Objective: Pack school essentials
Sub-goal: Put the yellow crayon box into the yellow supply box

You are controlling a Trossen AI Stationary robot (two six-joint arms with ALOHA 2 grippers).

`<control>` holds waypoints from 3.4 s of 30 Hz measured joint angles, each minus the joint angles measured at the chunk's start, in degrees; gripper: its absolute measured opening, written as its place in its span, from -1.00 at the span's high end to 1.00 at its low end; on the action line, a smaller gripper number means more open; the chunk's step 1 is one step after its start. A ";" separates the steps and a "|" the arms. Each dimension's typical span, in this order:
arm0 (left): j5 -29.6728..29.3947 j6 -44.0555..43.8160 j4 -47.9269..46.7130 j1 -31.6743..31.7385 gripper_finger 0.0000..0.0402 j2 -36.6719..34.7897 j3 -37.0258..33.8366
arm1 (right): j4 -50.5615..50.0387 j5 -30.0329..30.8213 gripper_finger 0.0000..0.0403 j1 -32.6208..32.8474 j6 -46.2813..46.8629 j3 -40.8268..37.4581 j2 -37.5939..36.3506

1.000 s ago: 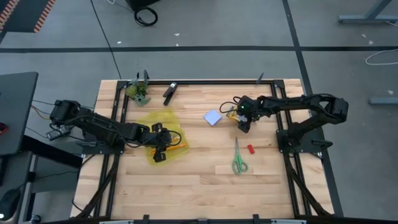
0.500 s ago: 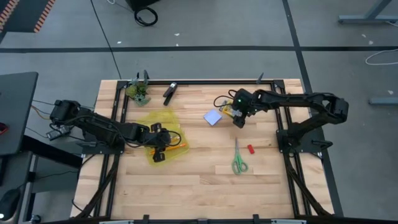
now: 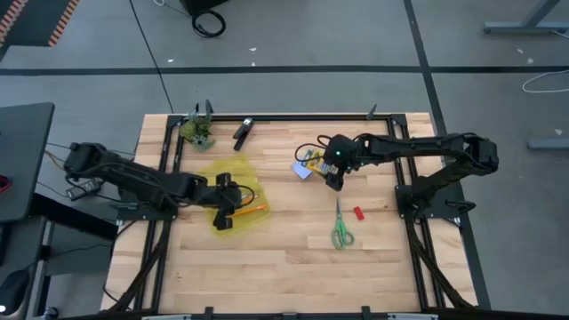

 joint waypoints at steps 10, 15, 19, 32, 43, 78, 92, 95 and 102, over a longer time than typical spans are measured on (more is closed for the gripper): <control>2.56 1.08 6.72 -2.18 0.47 -2.58 -1.98 | 4.24 0.00 -0.75 6.45 4.57 0.00 0.00; 3.31 -0.77 10.21 -3.39 0.47 -2.95 -4.12 | 5.82 0.02 -0.75 8.61 6.47 0.00 0.00; 3.29 -1.88 11.20 -4.36 0.47 -5.79 -5.44 | 6.98 0.04 -0.75 10.24 7.99 0.00 0.00; 2.68 -4.21 10.88 -5.02 0.47 -20.72 -10.82 | 9.80 0.07 -0.75 13.27 11.42 0.00 0.00; 2.56 -4.17 10.48 -6.69 0.47 -31.07 -13.21 | 9.28 0.32 -0.75 14.25 10.64 5.61 3.04; -1.98 -7.32 -2.66 -6.64 0.47 -61.92 -13.99 | -6.00 -5.43 -0.75 15.45 -13.16 57.53 44.42; -3.04 -10.28 -4.23 -6.64 0.47 -63.00 -13.99 | -5.87 -11.89 -0.75 15.45 -19.89 67.55 55.36; -3.05 -11.06 -4.66 -6.64 0.47 -63.00 -13.99 | -5.72 -11.89 -0.75 15.42 -21.12 68.42 56.91; -3.21 -11.34 -6.00 -6.64 0.47 -62.97 -13.99 | -5.66 -11.70 -0.75 15.08 -23.94 68.50 59.14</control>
